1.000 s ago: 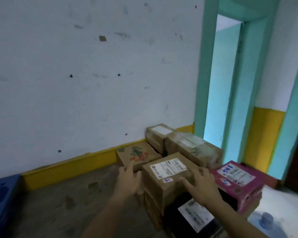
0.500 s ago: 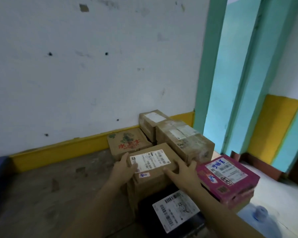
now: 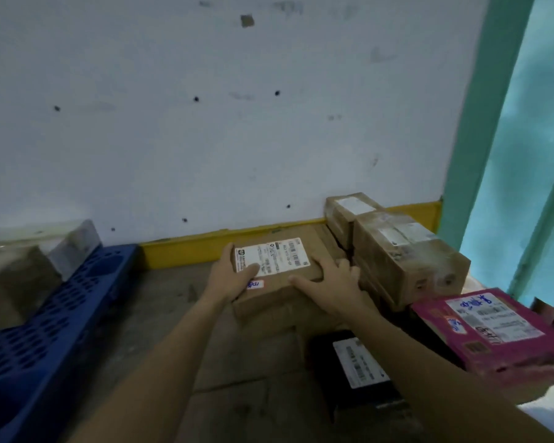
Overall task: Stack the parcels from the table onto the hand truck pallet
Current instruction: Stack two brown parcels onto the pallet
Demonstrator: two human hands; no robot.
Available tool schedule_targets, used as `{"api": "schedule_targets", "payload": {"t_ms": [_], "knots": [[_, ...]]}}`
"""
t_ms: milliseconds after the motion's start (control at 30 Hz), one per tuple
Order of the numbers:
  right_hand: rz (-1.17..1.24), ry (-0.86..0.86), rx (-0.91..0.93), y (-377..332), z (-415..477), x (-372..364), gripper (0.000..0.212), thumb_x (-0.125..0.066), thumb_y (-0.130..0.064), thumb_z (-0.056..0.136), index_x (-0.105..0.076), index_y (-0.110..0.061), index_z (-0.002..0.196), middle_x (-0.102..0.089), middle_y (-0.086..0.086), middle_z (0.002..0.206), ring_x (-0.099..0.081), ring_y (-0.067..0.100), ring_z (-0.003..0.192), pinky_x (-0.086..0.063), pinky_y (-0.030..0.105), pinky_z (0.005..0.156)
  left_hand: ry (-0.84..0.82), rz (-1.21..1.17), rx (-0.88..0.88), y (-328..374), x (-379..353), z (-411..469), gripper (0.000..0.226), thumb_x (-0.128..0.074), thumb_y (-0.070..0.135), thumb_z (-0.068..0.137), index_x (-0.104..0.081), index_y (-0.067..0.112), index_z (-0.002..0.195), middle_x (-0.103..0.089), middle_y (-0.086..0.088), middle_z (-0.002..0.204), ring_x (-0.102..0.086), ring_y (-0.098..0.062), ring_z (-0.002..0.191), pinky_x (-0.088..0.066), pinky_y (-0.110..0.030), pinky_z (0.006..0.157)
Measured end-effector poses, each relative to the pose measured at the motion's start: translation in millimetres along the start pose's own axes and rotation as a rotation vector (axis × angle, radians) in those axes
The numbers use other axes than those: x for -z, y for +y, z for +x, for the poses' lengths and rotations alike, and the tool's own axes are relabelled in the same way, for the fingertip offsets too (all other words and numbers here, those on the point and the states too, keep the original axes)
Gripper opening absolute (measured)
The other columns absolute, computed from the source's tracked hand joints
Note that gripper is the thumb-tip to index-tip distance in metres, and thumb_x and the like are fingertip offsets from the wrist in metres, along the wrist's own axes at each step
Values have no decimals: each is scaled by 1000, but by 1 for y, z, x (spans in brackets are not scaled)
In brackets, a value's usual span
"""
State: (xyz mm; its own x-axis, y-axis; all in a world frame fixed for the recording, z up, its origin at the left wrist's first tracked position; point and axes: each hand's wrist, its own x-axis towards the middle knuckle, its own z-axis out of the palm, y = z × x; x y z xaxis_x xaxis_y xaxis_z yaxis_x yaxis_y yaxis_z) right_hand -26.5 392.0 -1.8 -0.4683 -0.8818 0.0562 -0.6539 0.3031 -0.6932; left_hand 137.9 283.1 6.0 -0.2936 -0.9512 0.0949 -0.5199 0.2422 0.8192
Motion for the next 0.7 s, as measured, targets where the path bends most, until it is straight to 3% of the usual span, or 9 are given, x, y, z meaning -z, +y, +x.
{"api": "schedule_targets", "payload": {"t_ms": [167,300,367,467,600,700], "knots": [[14,-79,163,-75,-8,-55,75,-53,-69,76,-29,-38,140,-26,8,144,-14,31,133,-28,45,103,146,-48,106,-44,91,-27,81,-63,30,87,-13,19,149,-42,-9,145,-51,-24,121,-44,-32,93],[17,-124,278,-145,-28,-121,75,-53,-70,74,-30,-38,138,-31,6,135,-22,26,125,-32,37,96,250,-65,130,-91,174,-61,61,-67,27,84,-35,20,135,-52,-8,133,-54,-20,110,-46,-31,93],[15,-165,322,-184,-42,-158,77,-52,-72,73,-30,-38,138,-31,6,133,-23,26,124,-32,36,96,297,-63,167,-120,219,-82,53,-68,27,83,-40,26,128,-48,-9,133,-47,-24,119,-44,-38,100],[24,-255,395,-243,-69,-209,80,-51,-73,73,-27,-38,140,-31,7,131,-24,27,122,-32,36,92,374,-22,225,-163,287,-109,60,-69,32,82,-39,27,134,-38,-11,140,-39,-29,128,-40,-44,105],[48,-350,440,-317,-107,-268,81,-49,-72,75,-21,-37,142,-29,10,135,-22,32,126,-32,40,97,418,4,238,-211,371,-136,72,-69,35,82,-32,21,142,-41,-6,142,-44,-16,108,-40,-28,86],[66,-424,417,-357,-130,-307,81,-48,-71,77,-19,-36,144,-22,11,142,-17,33,132,-29,43,102,405,46,285,-246,423,-148,73,-67,41,81,-31,26,143,-38,-2,145,-42,-13,107,-35,-25,81]]}}
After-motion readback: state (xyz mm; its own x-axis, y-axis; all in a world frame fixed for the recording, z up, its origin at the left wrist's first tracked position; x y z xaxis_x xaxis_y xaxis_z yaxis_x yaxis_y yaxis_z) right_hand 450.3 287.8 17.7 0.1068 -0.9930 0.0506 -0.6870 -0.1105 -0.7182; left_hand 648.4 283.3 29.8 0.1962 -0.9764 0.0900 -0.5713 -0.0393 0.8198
